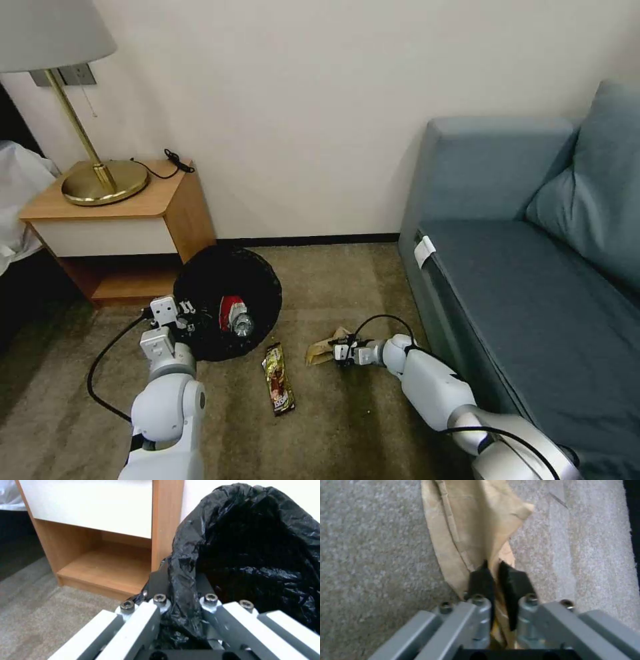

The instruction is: Pick up the trash bin, then pick up the garbage on the floor and place it into the trash bin.

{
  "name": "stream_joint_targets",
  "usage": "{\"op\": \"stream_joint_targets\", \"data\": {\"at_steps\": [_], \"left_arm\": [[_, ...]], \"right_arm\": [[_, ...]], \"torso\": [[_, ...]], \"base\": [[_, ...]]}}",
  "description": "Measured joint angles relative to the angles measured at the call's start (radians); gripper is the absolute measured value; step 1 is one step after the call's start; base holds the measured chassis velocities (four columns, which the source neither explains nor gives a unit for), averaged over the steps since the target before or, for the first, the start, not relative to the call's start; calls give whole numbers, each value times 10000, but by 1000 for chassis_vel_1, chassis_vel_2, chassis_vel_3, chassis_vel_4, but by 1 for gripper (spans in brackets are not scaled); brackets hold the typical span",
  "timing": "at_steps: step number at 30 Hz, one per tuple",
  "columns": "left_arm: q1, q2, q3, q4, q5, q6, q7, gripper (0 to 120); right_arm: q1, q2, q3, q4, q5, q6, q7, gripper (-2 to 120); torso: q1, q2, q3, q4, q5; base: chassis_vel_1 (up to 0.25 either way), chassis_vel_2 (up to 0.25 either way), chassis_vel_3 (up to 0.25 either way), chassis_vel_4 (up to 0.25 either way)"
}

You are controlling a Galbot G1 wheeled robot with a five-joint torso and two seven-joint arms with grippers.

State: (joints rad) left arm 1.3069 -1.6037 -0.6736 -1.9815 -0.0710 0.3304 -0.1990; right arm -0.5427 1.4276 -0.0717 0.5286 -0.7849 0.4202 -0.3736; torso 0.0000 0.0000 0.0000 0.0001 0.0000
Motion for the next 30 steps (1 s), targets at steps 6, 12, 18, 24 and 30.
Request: {"op": "stream_joint_targets", "data": {"at_steps": [6,12,18,24,30], "left_arm": [[26,-23,34,21,0,0,-1,4],[-4,-23,62,32,-4,0,-6,4],[-31,-33,121,122,-23,-18,-2,4],[-206,53,216,191,-76,12,6,4],[-281,94,305,329,-225,49,27,4]], "right_arm": [[-81,-73,63,160,130,10,17,0],[-300,-158,290,620,490,-17,243,0],[-604,-182,589,1147,2556,-249,697,0],[-855,-125,666,1766,5979,-283,2629,0],[-829,-53,514,2501,8039,-131,4415,0]], "torso": [[0,0,0,0,0],[0,-1,1,0,0],[0,0,1,-1,-1],[0,0,0,-1,0],[0,-1,1,-2,0]], "base": [[0,0,0,0],[0,0,0,0],[0,0,0,0],[0,0,0,0],[0,0,0,0]]}}
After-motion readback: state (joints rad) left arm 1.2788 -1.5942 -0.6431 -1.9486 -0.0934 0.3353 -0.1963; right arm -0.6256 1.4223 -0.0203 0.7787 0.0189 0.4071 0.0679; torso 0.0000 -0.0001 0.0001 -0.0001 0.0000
